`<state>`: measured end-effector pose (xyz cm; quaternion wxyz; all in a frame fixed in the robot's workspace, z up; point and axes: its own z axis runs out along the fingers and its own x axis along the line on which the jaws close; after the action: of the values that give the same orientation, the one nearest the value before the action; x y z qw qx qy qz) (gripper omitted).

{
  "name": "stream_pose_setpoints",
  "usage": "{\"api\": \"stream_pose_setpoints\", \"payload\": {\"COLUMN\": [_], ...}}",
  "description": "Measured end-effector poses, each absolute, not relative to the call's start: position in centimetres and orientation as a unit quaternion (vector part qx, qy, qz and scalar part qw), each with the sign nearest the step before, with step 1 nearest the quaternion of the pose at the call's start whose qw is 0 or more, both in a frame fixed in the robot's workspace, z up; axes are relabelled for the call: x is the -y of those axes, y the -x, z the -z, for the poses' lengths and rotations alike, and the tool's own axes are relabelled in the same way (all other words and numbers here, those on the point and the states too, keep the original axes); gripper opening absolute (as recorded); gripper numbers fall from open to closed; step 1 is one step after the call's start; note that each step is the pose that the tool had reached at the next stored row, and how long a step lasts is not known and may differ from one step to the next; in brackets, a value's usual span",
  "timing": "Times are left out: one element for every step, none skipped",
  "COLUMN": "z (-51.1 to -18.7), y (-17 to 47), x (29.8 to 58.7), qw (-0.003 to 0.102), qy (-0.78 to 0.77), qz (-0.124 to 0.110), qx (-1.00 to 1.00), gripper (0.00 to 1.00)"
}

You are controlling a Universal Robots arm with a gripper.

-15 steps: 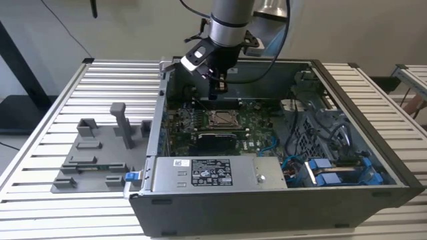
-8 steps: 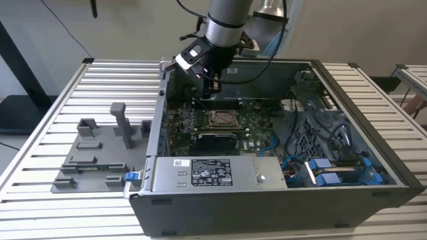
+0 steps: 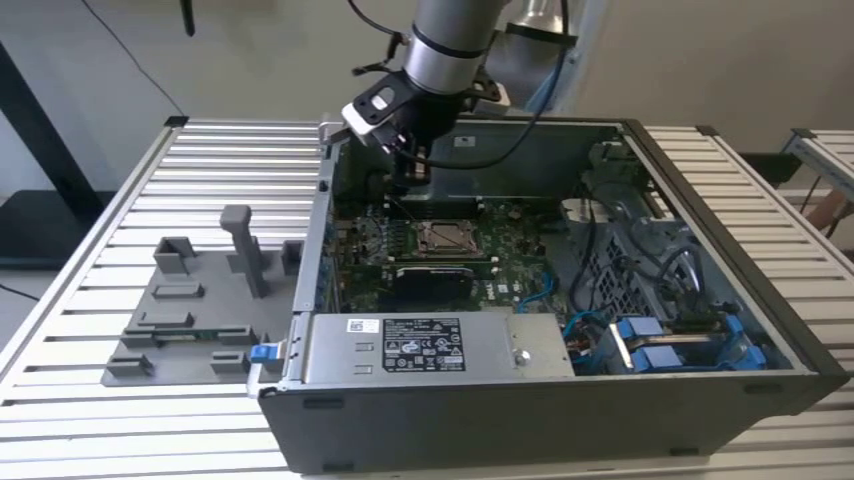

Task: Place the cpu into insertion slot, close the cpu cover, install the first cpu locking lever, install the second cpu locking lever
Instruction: 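Install the first cpu locking lever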

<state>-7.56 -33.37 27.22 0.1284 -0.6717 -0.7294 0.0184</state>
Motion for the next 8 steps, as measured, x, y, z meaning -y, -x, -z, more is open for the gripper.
{"api": "stream_pose_setpoints", "payload": {"z": [-27.23, -27.22, -27.22, -27.21, -27.2, -27.19, -27.18, -27.17], "y": [7.64, 7.74, 7.83, 7.91, 8.0, 8.08, 8.17, 8.29], "x": [33.31, 33.24, 33.15, 33.05, 32.94, 32.83, 32.72, 32.58], "qw": [0.129, 0.13, 0.131, 0.131, 0.131, 0.132, 0.132, 0.132], "qy": [0.672, 0.672, 0.672, 0.672, 0.672, 0.672, 0.672, 0.672], "qz": [-0.019, -0.02, -0.02, -0.021, -0.021, -0.021, -0.022, -0.022], "qx": [0.729, 0.729, 0.729, 0.729, 0.729, 0.729, 0.729, 0.729], "gripper": [0.11, 0.11, 0.11, 0.11, 0.11, 0.11, 0.11, 0.11]}}
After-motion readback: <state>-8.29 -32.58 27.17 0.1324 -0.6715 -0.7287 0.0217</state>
